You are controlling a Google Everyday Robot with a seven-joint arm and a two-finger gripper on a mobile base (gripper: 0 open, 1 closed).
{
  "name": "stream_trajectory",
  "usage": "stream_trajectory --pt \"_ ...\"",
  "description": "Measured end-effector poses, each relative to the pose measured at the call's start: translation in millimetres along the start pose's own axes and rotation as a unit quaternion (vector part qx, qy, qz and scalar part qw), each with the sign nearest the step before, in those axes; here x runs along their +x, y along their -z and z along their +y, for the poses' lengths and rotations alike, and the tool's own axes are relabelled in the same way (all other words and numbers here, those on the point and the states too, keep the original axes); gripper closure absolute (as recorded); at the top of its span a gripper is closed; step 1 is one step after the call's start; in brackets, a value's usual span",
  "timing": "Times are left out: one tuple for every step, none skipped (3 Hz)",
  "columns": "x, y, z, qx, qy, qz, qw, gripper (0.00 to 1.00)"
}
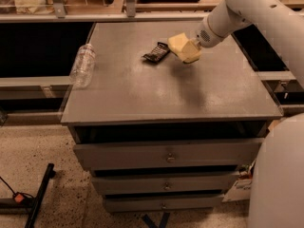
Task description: Move sponge near rxbar chocolate
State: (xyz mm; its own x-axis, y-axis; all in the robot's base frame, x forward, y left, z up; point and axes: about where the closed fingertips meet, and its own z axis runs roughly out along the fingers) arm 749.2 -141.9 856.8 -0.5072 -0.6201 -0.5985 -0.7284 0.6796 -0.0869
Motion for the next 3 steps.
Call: stream_trajectory --pt "0.5 -3.1 1.2 -0.002 0.0 0.001 1.0 0.13" --pt "0.8 -6.3 2.4 -0.004 0.0 0.003 1.0 0.0" --pt "0.9 -6.4 2.5 -0.004 0.0 0.003 1.0 0.0"
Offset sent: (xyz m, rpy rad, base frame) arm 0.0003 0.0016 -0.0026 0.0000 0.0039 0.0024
